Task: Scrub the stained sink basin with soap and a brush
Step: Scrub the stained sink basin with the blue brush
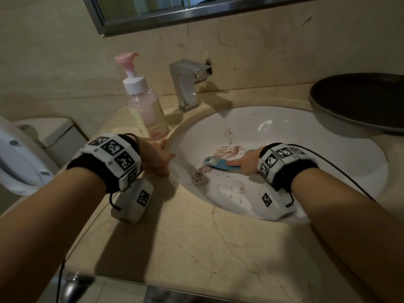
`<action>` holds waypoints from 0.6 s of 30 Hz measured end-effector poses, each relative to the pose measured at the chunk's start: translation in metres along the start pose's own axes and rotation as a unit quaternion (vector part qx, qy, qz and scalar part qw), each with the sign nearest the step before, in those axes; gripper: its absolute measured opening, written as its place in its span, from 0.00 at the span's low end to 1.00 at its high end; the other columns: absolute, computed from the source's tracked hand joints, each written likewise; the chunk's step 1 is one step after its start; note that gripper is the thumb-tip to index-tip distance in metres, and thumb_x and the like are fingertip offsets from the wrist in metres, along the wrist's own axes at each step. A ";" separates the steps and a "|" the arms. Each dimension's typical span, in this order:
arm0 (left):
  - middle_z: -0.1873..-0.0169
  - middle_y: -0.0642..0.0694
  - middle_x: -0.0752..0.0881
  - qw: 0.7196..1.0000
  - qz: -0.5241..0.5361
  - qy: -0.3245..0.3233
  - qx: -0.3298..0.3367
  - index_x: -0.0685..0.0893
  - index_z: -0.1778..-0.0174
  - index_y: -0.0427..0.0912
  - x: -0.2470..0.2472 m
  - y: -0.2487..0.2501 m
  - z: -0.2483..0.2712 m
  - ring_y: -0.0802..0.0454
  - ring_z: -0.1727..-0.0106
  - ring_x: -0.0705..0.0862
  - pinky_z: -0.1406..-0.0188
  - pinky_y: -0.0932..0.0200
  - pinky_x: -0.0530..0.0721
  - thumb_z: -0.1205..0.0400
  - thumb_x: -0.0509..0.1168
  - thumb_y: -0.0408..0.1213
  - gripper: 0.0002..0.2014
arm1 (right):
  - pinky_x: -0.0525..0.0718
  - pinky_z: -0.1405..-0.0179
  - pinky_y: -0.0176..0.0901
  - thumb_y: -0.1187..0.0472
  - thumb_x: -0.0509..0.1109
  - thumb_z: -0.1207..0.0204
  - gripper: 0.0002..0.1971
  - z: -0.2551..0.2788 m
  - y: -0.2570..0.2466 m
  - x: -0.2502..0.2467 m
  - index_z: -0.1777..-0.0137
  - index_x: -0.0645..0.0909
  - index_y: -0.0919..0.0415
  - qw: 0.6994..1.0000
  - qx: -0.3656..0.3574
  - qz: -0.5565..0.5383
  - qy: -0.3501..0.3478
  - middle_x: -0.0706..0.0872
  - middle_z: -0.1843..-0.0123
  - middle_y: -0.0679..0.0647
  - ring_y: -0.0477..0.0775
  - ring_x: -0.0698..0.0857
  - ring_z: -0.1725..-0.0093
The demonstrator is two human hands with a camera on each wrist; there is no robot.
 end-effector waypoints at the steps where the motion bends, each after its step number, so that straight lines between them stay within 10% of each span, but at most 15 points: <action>1: 0.19 0.43 0.39 1.000 -0.002 -0.001 0.000 0.51 0.18 0.51 0.000 -0.001 0.000 0.41 0.18 0.48 0.21 0.57 0.59 0.18 0.60 0.37 0.35 | 0.65 0.76 0.35 0.64 0.54 0.16 0.31 0.003 -0.001 0.000 0.18 0.50 0.40 1.000 -0.015 -0.015 -0.020 0.77 0.56 0.56 0.47 0.67 0.74; 7: 0.19 0.44 0.44 0.998 0.061 -0.007 -0.003 0.52 0.18 0.49 0.001 -0.004 0.000 0.44 0.19 0.52 0.24 0.62 0.62 0.18 0.62 0.37 0.35 | 0.61 0.77 0.34 0.61 0.49 0.12 0.26 -0.005 -0.003 0.006 0.16 0.48 0.50 0.998 -0.008 -0.049 0.027 0.72 0.64 0.53 0.46 0.63 0.75; 11: 0.20 0.44 0.52 0.992 0.125 0.000 -0.004 0.51 0.18 0.44 -0.001 -0.001 0.003 0.45 0.23 0.62 0.35 0.60 0.72 0.20 0.64 0.31 0.37 | 0.63 0.75 0.37 0.64 0.53 0.15 0.31 0.006 -0.004 -0.003 0.18 0.50 0.38 0.997 -0.038 -0.056 -0.037 0.71 0.65 0.51 0.48 0.66 0.74; 18: 0.20 0.41 0.56 0.995 0.101 0.001 -0.010 0.52 0.18 0.41 -0.003 0.004 0.004 0.43 0.23 0.63 0.27 0.57 0.70 0.17 0.61 0.34 0.33 | 0.64 0.76 0.37 0.65 0.52 0.16 0.31 0.006 -0.004 -0.002 0.18 0.50 0.39 0.999 -0.032 -0.037 -0.014 0.75 0.63 0.53 0.48 0.66 0.75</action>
Point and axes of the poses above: each hand's wrist, its own z-axis away from the middle knuckle, its own x-axis out of the palm, y = z × x, the point moved 8 cm from there along -z, towards the middle knuckle
